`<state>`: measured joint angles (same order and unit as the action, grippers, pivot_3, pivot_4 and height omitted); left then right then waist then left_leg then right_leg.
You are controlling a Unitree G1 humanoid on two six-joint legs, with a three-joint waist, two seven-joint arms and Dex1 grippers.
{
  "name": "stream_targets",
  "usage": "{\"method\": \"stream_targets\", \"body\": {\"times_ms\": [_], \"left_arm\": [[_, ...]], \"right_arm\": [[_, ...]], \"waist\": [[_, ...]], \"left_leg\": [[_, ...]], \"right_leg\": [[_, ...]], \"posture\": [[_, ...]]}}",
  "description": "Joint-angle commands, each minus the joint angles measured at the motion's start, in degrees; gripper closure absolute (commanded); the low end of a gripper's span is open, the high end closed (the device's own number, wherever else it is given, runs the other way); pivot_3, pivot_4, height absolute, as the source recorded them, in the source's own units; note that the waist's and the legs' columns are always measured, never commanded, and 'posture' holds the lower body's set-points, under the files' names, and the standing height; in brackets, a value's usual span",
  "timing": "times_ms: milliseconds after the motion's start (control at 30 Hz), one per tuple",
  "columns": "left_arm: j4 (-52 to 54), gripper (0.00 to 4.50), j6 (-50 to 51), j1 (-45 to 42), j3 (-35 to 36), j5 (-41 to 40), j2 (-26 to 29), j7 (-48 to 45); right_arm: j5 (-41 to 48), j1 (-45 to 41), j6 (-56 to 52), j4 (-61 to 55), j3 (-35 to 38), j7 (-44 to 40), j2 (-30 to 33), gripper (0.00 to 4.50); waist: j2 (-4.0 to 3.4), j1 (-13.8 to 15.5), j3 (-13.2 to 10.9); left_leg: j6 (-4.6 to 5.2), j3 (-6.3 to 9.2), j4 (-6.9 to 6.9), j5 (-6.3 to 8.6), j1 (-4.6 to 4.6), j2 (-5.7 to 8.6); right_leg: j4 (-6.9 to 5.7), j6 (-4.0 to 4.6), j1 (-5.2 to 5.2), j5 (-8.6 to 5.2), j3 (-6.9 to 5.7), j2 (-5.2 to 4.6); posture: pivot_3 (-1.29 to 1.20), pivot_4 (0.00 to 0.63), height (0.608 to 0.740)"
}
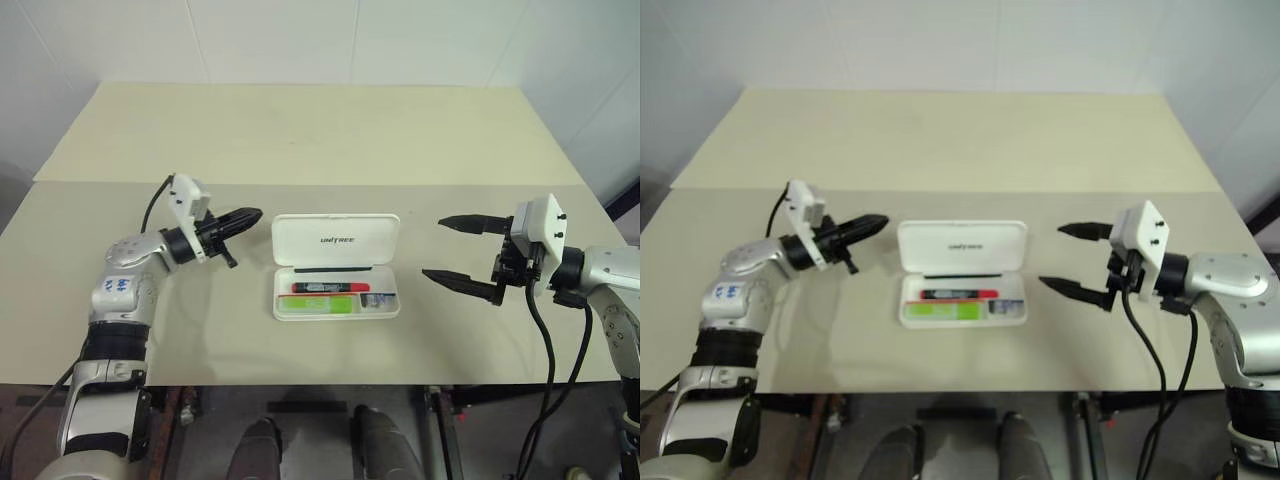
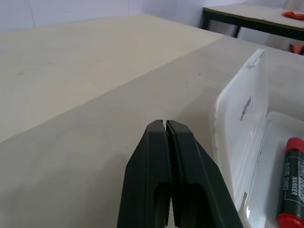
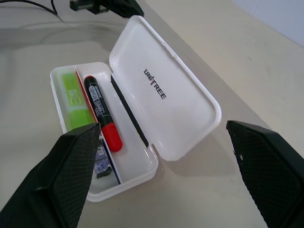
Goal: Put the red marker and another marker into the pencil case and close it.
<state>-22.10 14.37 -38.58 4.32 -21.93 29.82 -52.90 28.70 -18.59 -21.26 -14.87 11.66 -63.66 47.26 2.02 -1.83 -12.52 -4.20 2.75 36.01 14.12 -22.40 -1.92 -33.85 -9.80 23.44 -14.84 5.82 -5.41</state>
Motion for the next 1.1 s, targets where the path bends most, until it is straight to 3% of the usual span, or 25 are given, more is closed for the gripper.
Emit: {"method": "stream_targets", "body": {"times_ms": [33,367,633,1100], "left_arm": [[-1.97,4.48,-2.35,-2.46,-1.61,1.63,-0.82,-2.49],[-0.14,4.48,-3.75,-2.99,-1.9,0.09,-0.51,-11.39],[7.43,4.48,0.41,-1.31,-3.09,-2.59,3.94,-20.45],[6.81,4.48,-3.54,0.37,-11.71,4.92,4.19,-24.2]], "right_arm": [[2.28,0.79,-0.54,-3.01,1.52,1.04,0.03,0.0],[4.08,2.1,-1.34,-4.7,1.8,2.68,0.16,0.0],[6.82,1.98,-3.13,-5.55,2.29,3.7,0.35,0.0],[7.73,-0.46,-3.76,-5.54,1.83,4.92,0.41,0.0]], "waist": [[0.0,0.1,0.0],[0.0,0.15,0.0],[0.0,0.12,0.0],[0.0,0.1,0.0]], "left_leg": [[0.0,0.0,-0.01,0.0,0.0,0.0],[-0.01,0.0,-0.01,0.01,-0.02,0.0],[-0.01,0.0,-0.05,0.01,-0.02,0.0],[0.0,0.0,-0.02,0.01,-0.02,0.0]], "right_leg": [[0.0,0.0,0.0,0.0,0.0,0.0],[0.02,0.01,0.01,0.0,0.0,0.0],[0.03,0.04,0.02,-0.02,0.0,0.0],[0.03,0.28,0.01,-0.15,0.0,0.0]], "posture": [[0.0,0.15,0.74],[0.0,0.15,0.74],[0.0,0.15,0.74],[0.0,0.15,0.74]]}}
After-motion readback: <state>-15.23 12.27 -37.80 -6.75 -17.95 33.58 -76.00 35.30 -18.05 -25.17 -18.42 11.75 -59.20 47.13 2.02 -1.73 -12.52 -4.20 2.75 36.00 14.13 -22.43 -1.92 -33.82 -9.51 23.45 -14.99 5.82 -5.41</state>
